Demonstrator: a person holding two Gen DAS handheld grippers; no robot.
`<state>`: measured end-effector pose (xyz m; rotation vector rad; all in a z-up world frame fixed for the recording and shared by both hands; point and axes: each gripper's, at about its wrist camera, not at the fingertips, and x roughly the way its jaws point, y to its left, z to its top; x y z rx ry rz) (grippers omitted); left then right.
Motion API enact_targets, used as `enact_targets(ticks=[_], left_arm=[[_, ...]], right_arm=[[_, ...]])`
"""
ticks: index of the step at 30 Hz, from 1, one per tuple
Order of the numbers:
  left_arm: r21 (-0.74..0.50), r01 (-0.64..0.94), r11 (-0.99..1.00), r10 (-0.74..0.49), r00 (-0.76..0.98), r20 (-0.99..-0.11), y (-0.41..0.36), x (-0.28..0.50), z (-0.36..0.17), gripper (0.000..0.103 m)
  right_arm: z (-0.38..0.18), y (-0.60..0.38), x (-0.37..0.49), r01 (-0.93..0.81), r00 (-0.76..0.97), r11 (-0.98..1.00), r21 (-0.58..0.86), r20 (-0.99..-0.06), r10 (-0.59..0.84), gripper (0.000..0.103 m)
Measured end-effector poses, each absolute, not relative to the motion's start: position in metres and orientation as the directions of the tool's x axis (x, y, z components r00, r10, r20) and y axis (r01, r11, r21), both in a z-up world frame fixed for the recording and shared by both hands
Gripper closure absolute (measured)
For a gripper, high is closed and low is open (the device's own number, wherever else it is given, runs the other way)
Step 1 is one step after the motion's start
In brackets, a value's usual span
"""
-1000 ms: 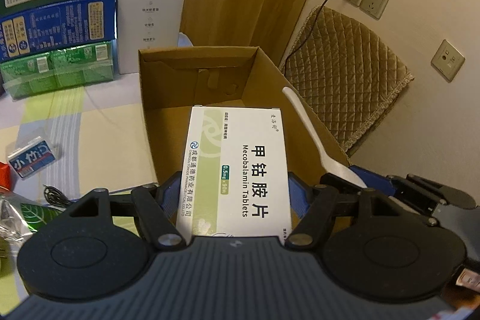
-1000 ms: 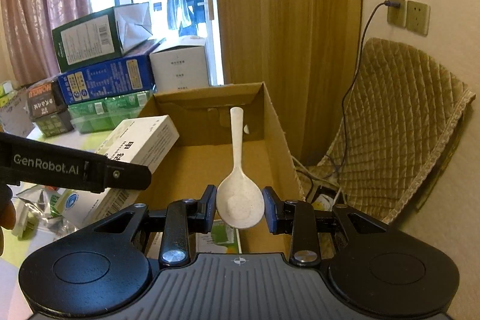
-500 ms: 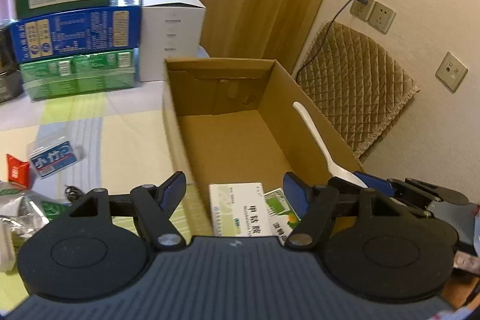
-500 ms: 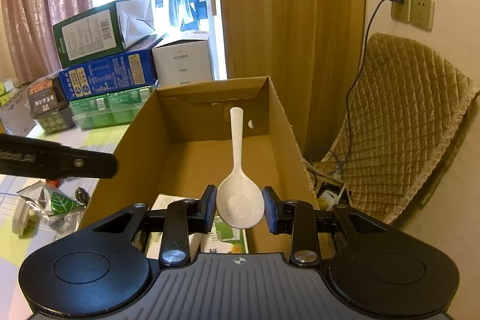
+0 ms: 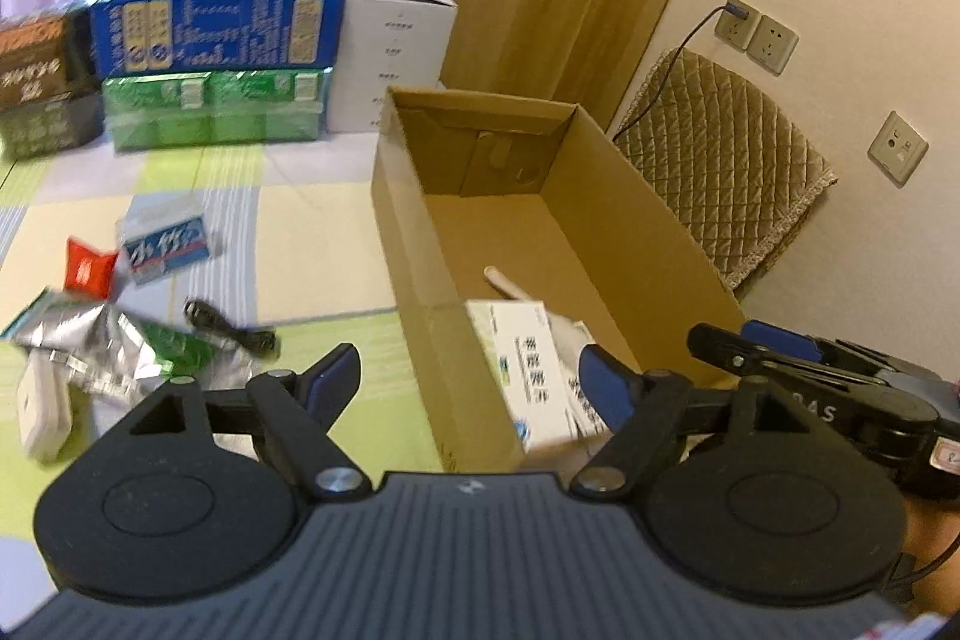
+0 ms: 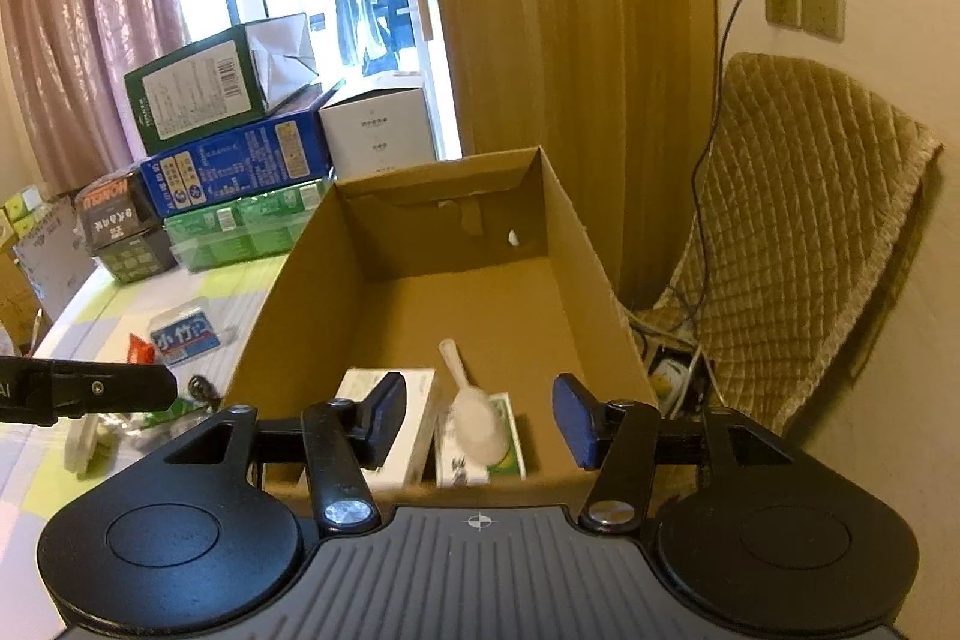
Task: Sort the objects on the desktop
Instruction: 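Open both tools to drop the box and spoon into the cardboard box, then withdraw both tools from the cardboard box and reach toward the table items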
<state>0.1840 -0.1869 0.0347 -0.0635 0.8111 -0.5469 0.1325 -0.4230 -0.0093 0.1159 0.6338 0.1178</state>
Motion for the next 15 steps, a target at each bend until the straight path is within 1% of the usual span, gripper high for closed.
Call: enact_targets(ticks=[5, 8, 10, 15], left_arm=[[-0.251, 0.405, 0.879, -0.457, 0.57, -0.683, -0.162, 0.161, 0.033, 0.02], [-0.246, 0.39, 0.887, -0.442, 0.569, -0.693, -0.146, 0.148, 0.034, 0.016], [-0.241, 0.38, 0.893, -0.432, 0.571, -0.698, -0.136, 0.14, 0.036, 0.013], [-0.219, 0.362, 0.906, -0.406, 0.598, -0.691, -0.111, 0.122, 0.047, 0.005]], right_arm=[[-0.001, -0.411, 0.102, -0.073, 0.794, 0.985, 0.158, -0.588, 0.153, 0.044], [0.003, -0.397, 0.085, -0.096, 0.783, 0.983, 0.157, -0.597, 0.172, 0.038], [0.005, -0.387, 0.075, -0.109, 0.776, 0.981, 0.163, -0.603, 0.186, 0.031], [0.01, -0.364, 0.052, -0.141, 0.77, 0.976, 0.168, -0.601, 0.215, 0.024]])
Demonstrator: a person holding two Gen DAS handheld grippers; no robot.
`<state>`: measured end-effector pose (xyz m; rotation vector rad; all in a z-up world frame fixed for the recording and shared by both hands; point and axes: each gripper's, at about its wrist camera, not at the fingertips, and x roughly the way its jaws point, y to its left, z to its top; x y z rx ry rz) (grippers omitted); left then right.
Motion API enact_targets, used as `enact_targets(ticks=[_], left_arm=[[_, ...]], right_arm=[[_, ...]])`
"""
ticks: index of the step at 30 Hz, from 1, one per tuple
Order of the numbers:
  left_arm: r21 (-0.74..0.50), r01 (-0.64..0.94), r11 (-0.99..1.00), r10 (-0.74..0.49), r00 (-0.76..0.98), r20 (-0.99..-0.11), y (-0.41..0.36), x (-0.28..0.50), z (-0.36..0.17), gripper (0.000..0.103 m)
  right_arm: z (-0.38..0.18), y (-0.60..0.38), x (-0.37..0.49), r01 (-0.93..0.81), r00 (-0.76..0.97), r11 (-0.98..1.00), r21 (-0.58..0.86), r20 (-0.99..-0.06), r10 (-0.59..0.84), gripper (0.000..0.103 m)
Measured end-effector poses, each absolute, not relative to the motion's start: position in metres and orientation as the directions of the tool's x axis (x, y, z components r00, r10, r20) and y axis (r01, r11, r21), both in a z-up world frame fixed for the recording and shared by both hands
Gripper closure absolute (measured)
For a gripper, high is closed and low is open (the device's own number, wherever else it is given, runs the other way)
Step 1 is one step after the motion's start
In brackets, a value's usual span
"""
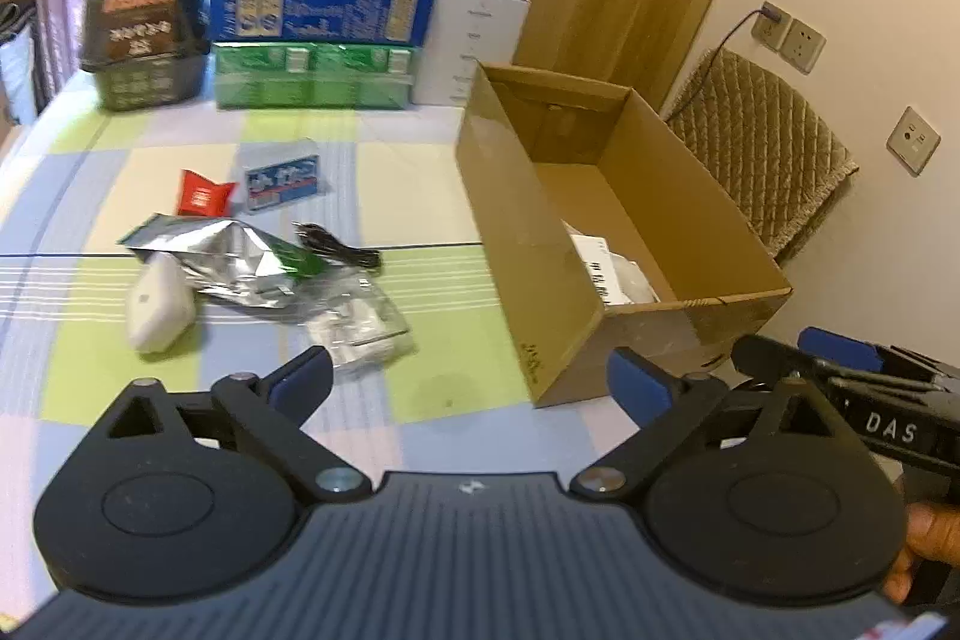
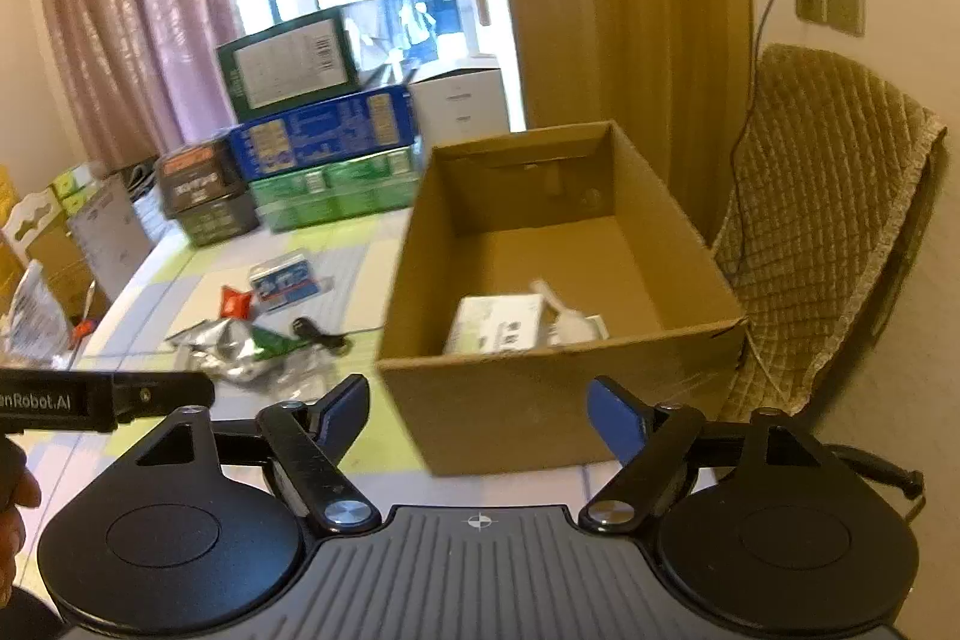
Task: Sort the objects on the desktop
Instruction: 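Withdraw both tools from the cardboard box and reach toward the table items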
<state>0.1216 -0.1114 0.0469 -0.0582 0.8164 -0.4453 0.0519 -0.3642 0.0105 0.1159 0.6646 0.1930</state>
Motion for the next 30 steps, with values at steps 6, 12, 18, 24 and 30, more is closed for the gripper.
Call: enact_targets(ticks=[6, 12, 18, 24, 30], left_arm=[[-0.188, 0.331, 0.925, -0.365, 0.63, -0.686, -0.083, 0.103, 0.052, 0.002], [-0.152, 0.286, 0.946, -0.308, 0.652, -0.693, -0.051, 0.087, 0.045, 0.001], [-0.164, 0.212, 0.963, -0.264, 0.638, -0.723, -0.012, 0.078, 0.028, 0.001], [-0.162, 0.151, 0.975, -0.221, 0.638, -0.738, 0.016, 0.077, 0.02, 0.001], [-0.154, 0.126, 0.98, -0.199, 0.642, -0.741, 0.028, 0.084, 0.016, 0.001]], right_arm=[[0.012, -0.338, 0.036, -0.188, 0.751, 0.971, 0.145, -0.616, 0.237, 0.02], [0.01, -0.321, 0.023, -0.22, 0.739, 0.963, 0.153, -0.619, 0.267, 0.014], [-0.008, -0.301, 0.01, -0.262, 0.702, 0.951, 0.165, -0.644, 0.305, 0.011], [-0.02, -0.282, 0.007, -0.303, 0.673, 0.938, 0.17, -0.659, 0.337, 0.01], [-0.025, -0.265, 0.012, -0.356, 0.659, 0.921, 0.158, -0.657, 0.367, 0.01]])
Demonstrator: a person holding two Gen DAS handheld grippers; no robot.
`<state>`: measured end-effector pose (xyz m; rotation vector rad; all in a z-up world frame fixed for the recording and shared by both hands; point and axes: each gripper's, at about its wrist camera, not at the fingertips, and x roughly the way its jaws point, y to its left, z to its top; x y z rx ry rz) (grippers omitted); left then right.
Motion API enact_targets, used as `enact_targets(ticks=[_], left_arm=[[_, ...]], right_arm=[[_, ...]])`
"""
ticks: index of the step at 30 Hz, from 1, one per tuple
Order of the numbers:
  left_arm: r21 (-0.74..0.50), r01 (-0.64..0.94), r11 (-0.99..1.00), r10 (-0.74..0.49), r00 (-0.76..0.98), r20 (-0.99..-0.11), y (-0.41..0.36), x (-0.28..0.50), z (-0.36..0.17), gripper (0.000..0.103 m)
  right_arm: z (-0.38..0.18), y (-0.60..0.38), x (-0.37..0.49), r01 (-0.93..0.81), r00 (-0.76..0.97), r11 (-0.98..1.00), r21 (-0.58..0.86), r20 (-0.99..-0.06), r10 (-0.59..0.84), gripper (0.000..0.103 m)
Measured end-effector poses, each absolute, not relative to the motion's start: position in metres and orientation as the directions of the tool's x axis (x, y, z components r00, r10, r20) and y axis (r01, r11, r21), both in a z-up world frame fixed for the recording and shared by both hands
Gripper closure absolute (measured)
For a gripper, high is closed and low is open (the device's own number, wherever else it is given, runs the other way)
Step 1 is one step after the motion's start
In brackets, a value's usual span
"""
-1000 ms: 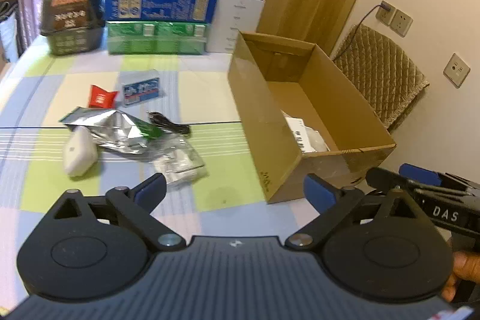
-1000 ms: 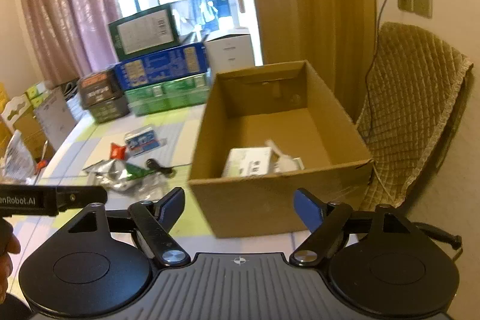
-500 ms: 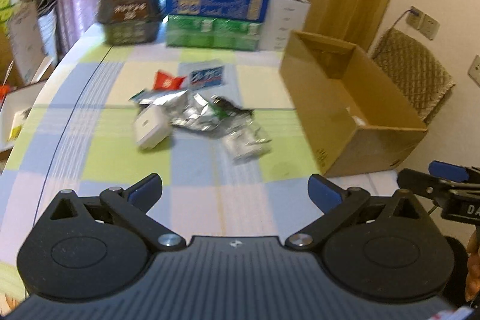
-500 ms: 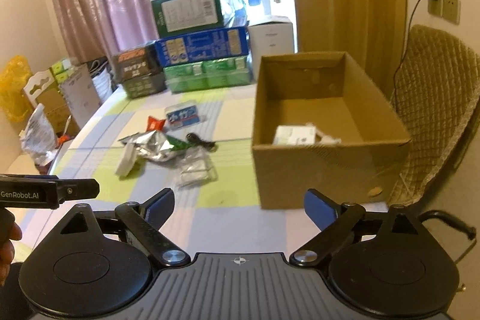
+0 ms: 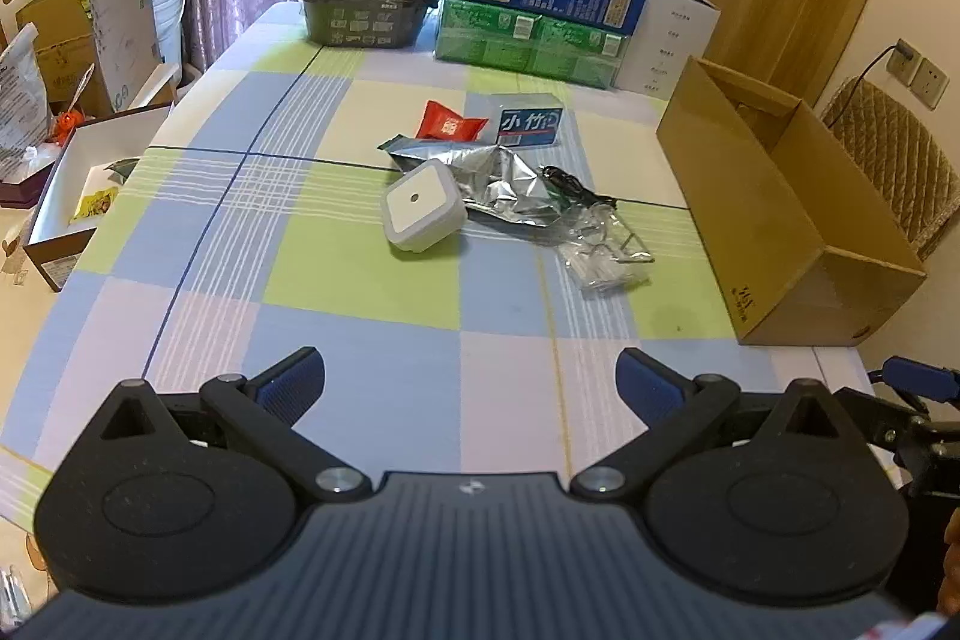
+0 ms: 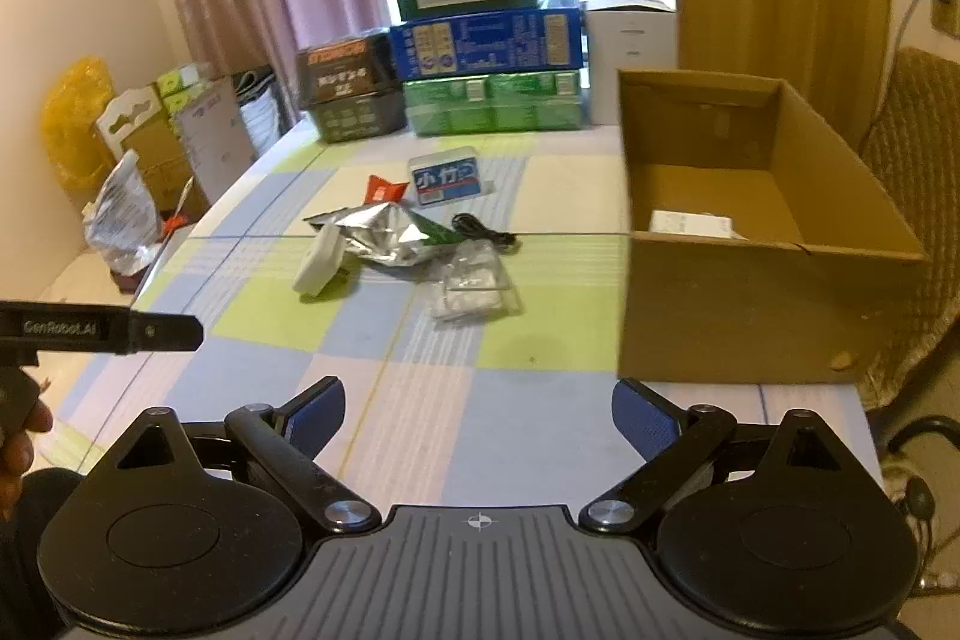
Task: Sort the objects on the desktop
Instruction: 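Withdraw both tools from the cardboard box and reach toward the table items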
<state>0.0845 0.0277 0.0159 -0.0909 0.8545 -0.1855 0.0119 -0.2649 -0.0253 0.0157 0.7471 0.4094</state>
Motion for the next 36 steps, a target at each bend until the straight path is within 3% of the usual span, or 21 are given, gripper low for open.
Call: enact_targets(ticks=[36], left_arm=[[-0.154, 0.154, 0.976, -0.217, 0.629, -0.746, 0.041, 0.24, -0.072, 0.002]], right_arm=[[-0.125, -0.185, 0.172, -0.451, 0.66, 0.892, 0.034, -0.66, 0.359, 0.01]])
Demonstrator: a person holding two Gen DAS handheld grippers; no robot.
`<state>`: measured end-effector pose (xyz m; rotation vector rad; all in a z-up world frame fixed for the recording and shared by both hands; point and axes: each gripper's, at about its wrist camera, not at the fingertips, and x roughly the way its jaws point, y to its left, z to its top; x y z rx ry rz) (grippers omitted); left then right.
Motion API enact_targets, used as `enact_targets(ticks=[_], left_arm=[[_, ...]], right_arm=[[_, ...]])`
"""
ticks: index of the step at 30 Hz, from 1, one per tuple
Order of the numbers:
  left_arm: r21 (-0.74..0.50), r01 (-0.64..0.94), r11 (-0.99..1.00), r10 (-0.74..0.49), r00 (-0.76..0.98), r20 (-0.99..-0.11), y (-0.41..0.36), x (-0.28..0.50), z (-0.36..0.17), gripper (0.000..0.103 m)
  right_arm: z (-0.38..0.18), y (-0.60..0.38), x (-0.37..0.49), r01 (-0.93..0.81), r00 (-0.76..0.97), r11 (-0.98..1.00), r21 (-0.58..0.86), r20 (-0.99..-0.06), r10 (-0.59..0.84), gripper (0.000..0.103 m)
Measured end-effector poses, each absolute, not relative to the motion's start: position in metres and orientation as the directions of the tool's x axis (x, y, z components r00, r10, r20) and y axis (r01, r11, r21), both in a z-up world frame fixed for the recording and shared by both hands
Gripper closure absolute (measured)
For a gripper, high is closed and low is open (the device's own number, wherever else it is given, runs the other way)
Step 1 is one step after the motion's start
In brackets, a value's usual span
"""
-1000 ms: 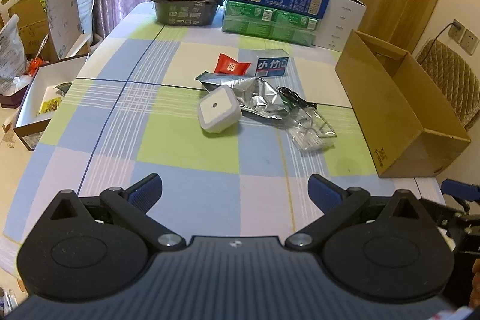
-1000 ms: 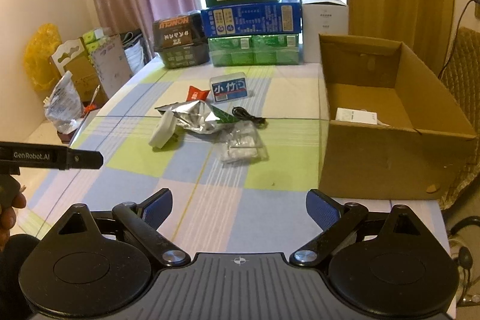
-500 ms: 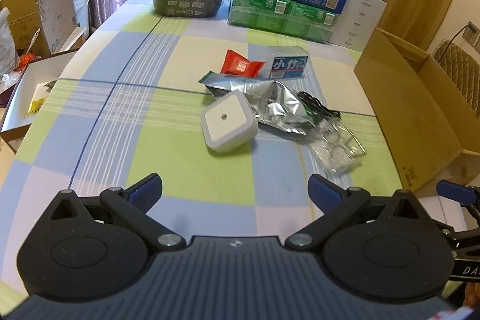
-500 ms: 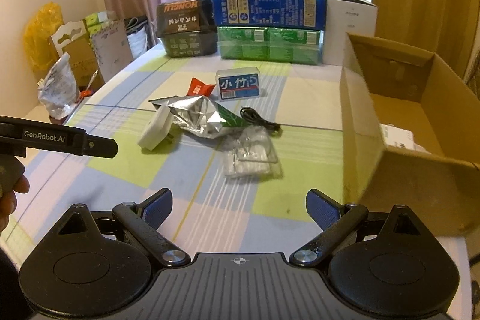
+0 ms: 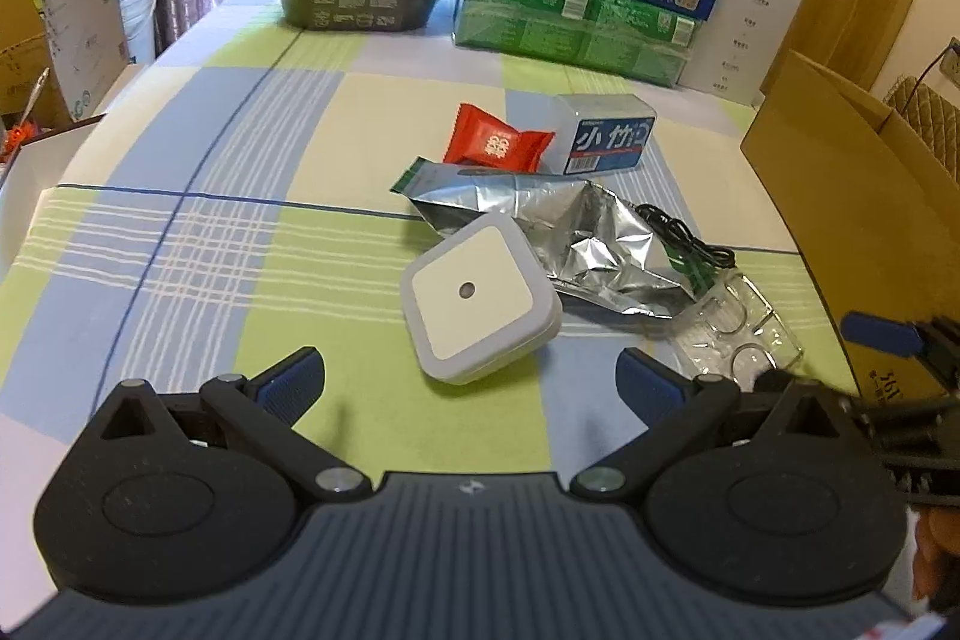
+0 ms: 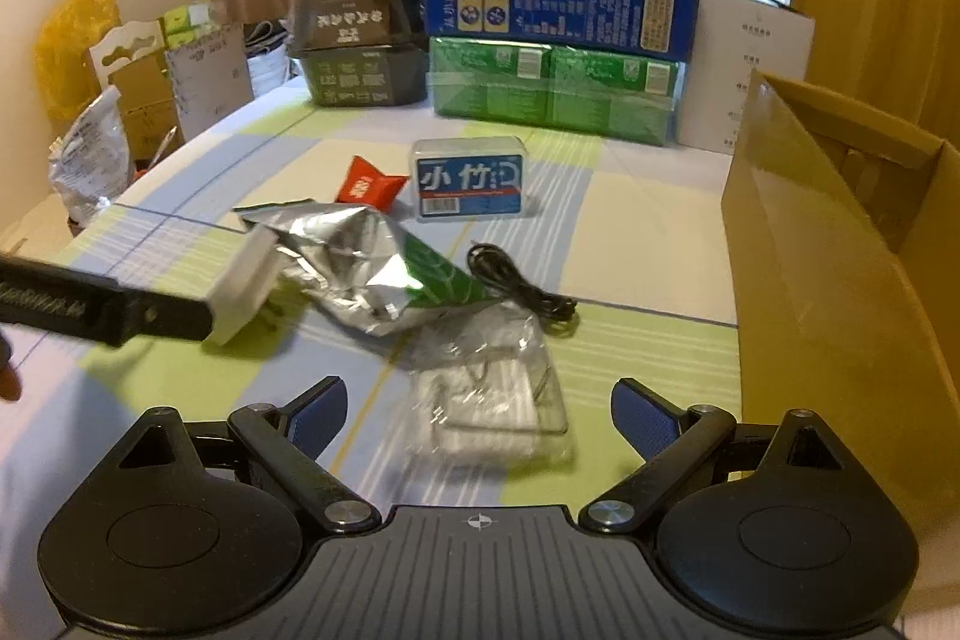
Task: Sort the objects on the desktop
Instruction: 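Withdraw both tools from the cardboard box and reach toward the table items, then grasp the white night-light with the left tool while the right tool grasps the clear tray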
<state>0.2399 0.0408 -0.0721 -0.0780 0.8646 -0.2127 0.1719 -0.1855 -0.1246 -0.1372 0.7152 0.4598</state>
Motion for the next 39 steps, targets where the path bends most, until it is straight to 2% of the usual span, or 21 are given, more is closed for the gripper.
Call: enact_targets(ticks=[6, 11, 13, 15, 21, 26, 29, 39], left_arm=[[-0.197, 0.148, 0.969, -0.246, 0.61, -0.753, 0.041, 0.254, -0.079, 0.002], [-0.218, 0.145, 0.965, -0.261, 0.601, -0.755, 0.041, 0.265, -0.084, 0.002], [-0.238, 0.138, 0.961, -0.273, 0.598, -0.754, 0.042, 0.269, -0.086, 0.002], [-0.267, 0.123, 0.956, -0.287, 0.595, -0.751, 0.042, 0.273, -0.087, 0.002], [-0.336, 0.08, 0.938, -0.316, 0.59, -0.743, 0.043, 0.284, -0.094, 0.003], [-0.386, 0.043, 0.921, -0.339, 0.575, -0.745, 0.046, 0.289, -0.101, 0.018], [-0.359, 0.06, 0.931, -0.325, 0.581, -0.746, 0.042, 0.29, -0.101, 0.039], [-0.277, 0.183, 0.943, -0.332, 0.537, -0.776, 0.02, 0.255, -0.092, 0.041]], right_arm=[[-0.146, -0.188, 0.197, -0.437, 0.616, 0.897, 0.073, -0.702, 0.357, 0.012], [-0.153, -0.188, 0.201, -0.442, 0.585, 0.891, 0.103, -0.72, 0.373, 0.028], [-0.153, -0.187, 0.201, -0.439, 0.588, 0.893, 0.098, -0.72, 0.367, 0.044], [-0.152, -0.187, 0.2, -0.432, 0.594, 0.898, 0.089, -0.72, 0.358, 0.049], [-0.147, -0.187, 0.194, -0.42, 0.628, 0.905, 0.069, -0.698, 0.344, 0.05], [-0.146, -0.187, 0.192, -0.416, 0.633, 0.907, 0.071, -0.694, 0.344, 0.05], [-0.146, -0.186, 0.191, -0.418, 0.633, 0.906, 0.067, -0.693, 0.344, 0.05], [-0.138, -0.19, 0.169, -0.409, 0.654, 0.911, 0.043, -0.682, 0.326, 0.051]])
